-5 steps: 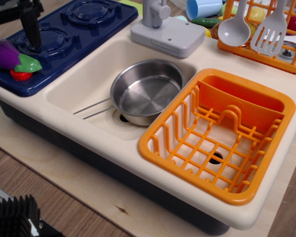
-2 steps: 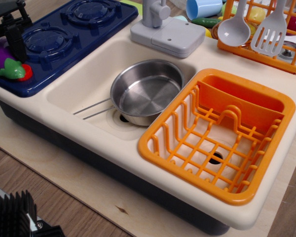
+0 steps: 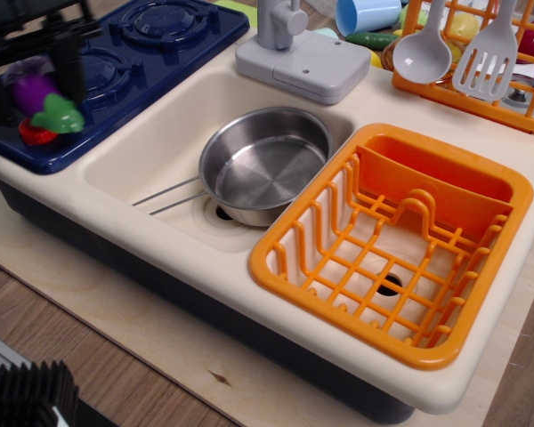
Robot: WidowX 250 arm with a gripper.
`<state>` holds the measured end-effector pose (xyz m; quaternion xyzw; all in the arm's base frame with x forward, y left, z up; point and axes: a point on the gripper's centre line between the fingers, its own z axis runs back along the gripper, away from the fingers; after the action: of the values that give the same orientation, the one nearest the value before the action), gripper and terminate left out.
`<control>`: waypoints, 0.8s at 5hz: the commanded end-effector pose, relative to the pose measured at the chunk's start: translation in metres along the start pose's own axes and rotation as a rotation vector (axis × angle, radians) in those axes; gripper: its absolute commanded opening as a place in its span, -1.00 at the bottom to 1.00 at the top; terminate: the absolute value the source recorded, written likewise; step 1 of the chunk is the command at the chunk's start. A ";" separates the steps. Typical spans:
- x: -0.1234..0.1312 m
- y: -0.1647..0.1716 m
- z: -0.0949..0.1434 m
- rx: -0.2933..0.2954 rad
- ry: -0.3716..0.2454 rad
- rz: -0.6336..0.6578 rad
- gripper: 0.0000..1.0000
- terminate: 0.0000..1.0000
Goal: Put eggplant into pan
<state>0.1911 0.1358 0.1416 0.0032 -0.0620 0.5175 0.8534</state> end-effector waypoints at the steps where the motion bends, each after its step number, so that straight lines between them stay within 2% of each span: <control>1: -0.009 -0.028 0.025 -0.041 -0.099 -0.037 -1.00 -1.00; 2: -0.022 -0.052 0.027 -0.073 -0.098 -0.095 -1.00 -1.00; 4: -0.048 -0.081 0.013 -0.176 -0.135 -0.178 -1.00 -1.00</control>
<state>0.2414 0.0454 0.1467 -0.0359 -0.1540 0.4037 0.9011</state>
